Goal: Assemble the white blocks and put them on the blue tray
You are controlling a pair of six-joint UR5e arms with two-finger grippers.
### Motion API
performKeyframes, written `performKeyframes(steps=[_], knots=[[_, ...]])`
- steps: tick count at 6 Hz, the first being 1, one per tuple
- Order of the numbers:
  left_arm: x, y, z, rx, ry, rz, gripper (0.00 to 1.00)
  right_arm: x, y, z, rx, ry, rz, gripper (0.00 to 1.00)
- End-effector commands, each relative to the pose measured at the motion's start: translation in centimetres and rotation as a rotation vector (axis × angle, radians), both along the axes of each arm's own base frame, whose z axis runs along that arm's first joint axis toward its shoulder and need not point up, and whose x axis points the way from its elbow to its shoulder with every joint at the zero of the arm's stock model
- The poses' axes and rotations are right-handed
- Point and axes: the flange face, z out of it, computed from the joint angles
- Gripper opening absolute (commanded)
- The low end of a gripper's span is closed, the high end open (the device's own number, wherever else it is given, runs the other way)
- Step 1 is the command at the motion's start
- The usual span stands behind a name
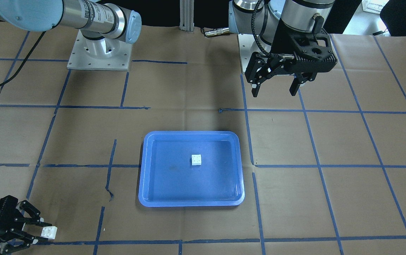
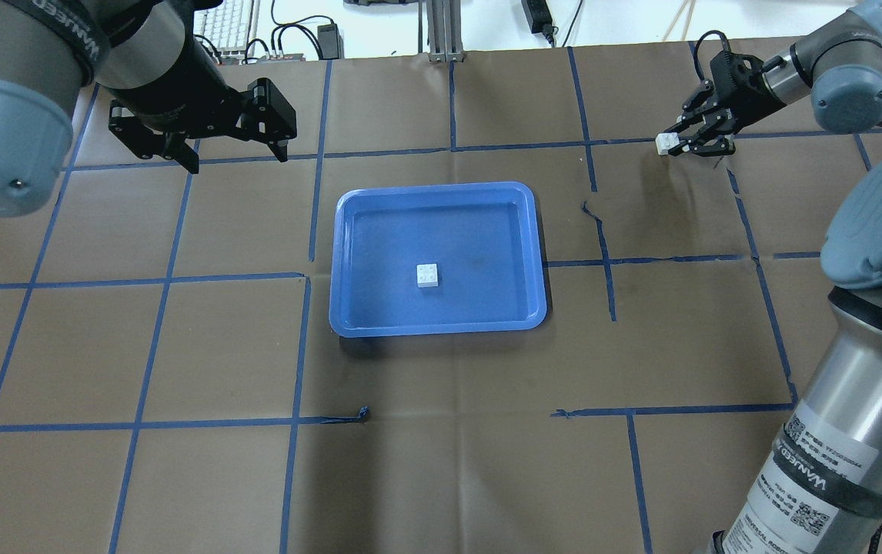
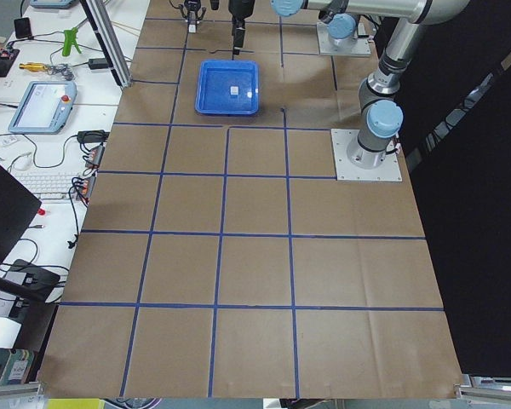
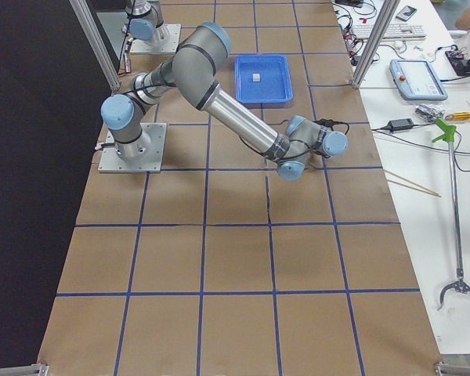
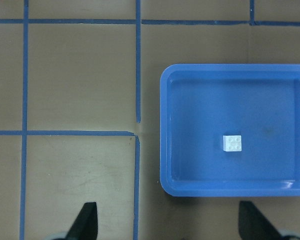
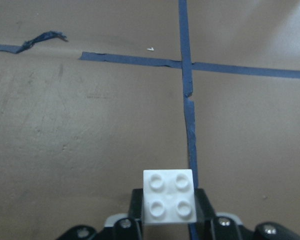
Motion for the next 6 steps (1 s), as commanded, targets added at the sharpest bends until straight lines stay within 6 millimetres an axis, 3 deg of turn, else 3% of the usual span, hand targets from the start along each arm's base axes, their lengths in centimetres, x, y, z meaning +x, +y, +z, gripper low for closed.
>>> performKeyframes(steps=[1,3,5,6], knots=[[0.0,0.1,-0.2,0.006,0.005,0.025,0.99,3.2,0.3,5.5,-0.014,0.014,0.001,0.33],[-0.1,0.0,-0.3,-0.001,0.011,0.024,0.99,11.2,2.9,7.6,0.022,0.0,0.084,0.34],[-0.1,0.0,-0.4,-0.001,0.012,0.024,0.99,18.4,9.0,7.2,0.109,-0.02,0.103,0.34],[-0.1,0.0,-0.4,-0.001,0.012,0.024,0.99,21.6,10.8,7.2,0.096,-0.008,0.076,0.34]])
